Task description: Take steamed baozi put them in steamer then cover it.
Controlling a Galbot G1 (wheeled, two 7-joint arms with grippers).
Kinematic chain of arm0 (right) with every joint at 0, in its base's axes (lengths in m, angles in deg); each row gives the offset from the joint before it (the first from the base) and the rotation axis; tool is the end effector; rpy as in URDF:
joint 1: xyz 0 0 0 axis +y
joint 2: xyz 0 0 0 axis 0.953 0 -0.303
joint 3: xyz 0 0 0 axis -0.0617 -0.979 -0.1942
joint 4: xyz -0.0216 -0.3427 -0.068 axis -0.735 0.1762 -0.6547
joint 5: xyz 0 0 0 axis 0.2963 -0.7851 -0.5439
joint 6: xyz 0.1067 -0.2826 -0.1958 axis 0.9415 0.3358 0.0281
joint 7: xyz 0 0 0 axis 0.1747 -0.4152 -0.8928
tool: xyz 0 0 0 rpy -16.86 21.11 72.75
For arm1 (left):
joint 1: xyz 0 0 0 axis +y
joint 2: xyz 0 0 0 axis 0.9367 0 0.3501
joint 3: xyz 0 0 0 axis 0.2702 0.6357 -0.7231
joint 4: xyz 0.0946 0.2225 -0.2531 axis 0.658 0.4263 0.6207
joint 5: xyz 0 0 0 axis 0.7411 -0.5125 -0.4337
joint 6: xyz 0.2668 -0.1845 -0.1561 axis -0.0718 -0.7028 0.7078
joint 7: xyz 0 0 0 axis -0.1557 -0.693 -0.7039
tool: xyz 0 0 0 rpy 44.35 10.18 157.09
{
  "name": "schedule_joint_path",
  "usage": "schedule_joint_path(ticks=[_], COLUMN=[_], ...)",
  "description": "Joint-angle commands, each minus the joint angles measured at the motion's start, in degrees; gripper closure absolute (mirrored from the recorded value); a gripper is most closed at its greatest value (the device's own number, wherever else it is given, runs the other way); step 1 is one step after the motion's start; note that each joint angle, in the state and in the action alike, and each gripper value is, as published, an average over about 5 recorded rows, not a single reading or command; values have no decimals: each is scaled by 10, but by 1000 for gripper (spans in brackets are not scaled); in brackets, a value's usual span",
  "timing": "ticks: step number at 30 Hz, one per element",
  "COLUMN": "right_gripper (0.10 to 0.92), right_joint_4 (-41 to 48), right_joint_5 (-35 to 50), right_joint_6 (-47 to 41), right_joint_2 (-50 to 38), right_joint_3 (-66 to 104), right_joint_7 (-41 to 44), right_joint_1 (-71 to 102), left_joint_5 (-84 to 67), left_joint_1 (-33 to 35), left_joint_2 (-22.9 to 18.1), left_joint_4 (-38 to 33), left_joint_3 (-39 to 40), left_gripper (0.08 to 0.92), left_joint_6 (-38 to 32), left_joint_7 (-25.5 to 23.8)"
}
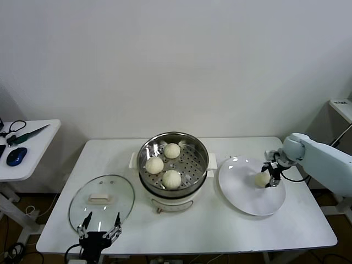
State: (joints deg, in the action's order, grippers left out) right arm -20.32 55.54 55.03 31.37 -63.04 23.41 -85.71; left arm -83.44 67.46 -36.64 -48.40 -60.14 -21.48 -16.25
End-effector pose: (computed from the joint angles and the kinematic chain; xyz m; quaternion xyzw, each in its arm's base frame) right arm 0.5488 -0.2270 -0.2377 0.4673 -0.5593 0.5116 0.4552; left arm 0.0997 0.0247 -0.2966 0.0367 -0.9815 -0.0544 0.1796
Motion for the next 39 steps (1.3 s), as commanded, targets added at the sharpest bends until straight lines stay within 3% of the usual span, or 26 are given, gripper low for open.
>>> schedule_joint_path(ticks=[1, 11, 19, 26, 39], right_gripper=[328, 330, 330, 330, 330], right_joint_4=[-25, -212, -351, -356, -232], right_joint_5=[51, 282, 428, 416, 302], right_joint_6=[-2, -34, -108, -135, -140], right_joint_2=[-11, 12, 111, 179, 236], right_joint_3=[-42, -316, -338, -312, -291], right_joint_7=[13, 15, -36, -78, -93], right_joint_1=[-65, -442, -546, -447, -308], left_joint_5=[1, 9, 11, 11, 5], left_joint_1=[1, 2, -1, -3, -6], left_joint_2=[0, 0, 3, 4, 4], left_joint_4=[0, 0, 0, 0, 0], left_joint_3=[0, 5, 11, 11, 3], left_gripper=[177, 177, 177, 177, 177], left_joint_6=[-1, -3, 1, 3, 7], left_joint_7=[0, 1, 2, 2, 1])
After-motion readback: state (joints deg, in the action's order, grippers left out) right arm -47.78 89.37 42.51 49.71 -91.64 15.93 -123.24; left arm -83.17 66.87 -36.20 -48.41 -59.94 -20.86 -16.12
